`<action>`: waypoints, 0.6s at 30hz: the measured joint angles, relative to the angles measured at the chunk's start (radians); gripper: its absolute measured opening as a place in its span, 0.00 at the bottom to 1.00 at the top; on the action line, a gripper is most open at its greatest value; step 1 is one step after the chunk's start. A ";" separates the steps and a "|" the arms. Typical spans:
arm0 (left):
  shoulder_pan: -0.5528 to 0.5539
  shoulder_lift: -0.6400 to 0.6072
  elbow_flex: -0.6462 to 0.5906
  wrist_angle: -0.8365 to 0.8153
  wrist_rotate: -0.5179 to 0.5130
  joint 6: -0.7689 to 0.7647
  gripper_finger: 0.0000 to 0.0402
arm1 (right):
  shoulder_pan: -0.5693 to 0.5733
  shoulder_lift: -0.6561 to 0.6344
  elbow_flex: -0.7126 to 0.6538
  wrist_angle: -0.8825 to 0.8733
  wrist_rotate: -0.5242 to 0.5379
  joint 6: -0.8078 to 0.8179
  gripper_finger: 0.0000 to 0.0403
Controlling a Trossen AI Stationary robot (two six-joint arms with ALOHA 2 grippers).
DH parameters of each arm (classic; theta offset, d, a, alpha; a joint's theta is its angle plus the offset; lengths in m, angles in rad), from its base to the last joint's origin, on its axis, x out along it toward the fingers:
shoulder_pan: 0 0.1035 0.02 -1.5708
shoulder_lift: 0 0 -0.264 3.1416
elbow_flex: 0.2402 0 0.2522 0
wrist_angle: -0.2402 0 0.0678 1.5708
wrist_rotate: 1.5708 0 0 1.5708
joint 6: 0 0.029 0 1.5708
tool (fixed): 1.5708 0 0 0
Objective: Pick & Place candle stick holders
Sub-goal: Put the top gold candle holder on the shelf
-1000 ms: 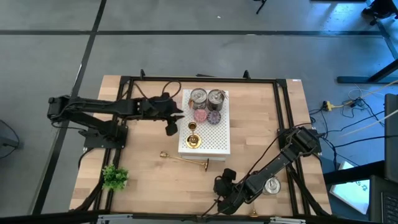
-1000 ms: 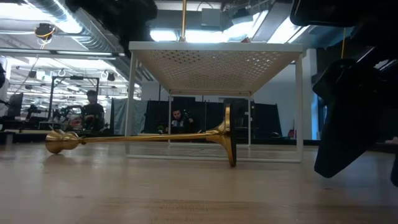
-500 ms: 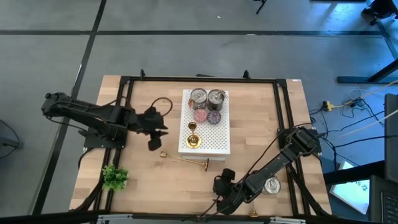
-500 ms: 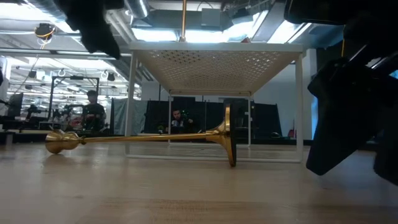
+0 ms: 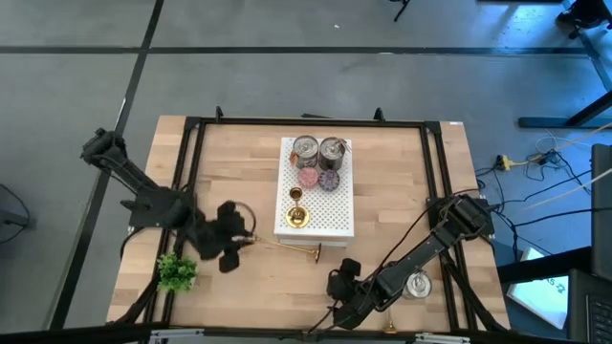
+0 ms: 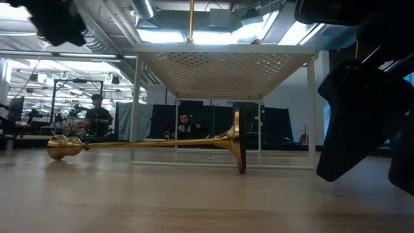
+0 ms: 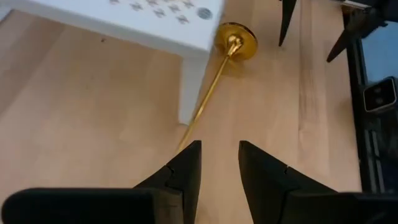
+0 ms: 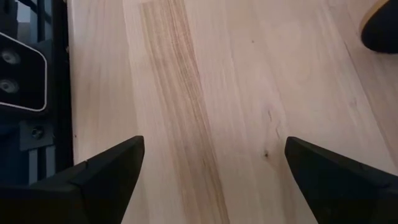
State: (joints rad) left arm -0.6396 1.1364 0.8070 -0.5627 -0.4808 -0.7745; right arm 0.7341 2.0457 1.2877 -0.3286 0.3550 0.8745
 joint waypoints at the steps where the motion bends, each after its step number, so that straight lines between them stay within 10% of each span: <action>1: -0.029 0.023 0.000 0.014 -0.031 -0.033 0.25 | 0.000 0.000 0.000 0.001 0.000 0.000 0.97; 18: -0.258 0.491 0.000 0.600 -0.268 -0.041 0.25 | -0.093 0.000 0.187 -0.235 -0.222 0.026 0.97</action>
State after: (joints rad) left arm -0.8977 1.6270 0.8070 0.0375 -0.7487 -0.8160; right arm 0.6411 2.0460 1.4746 -0.5631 0.1332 0.9007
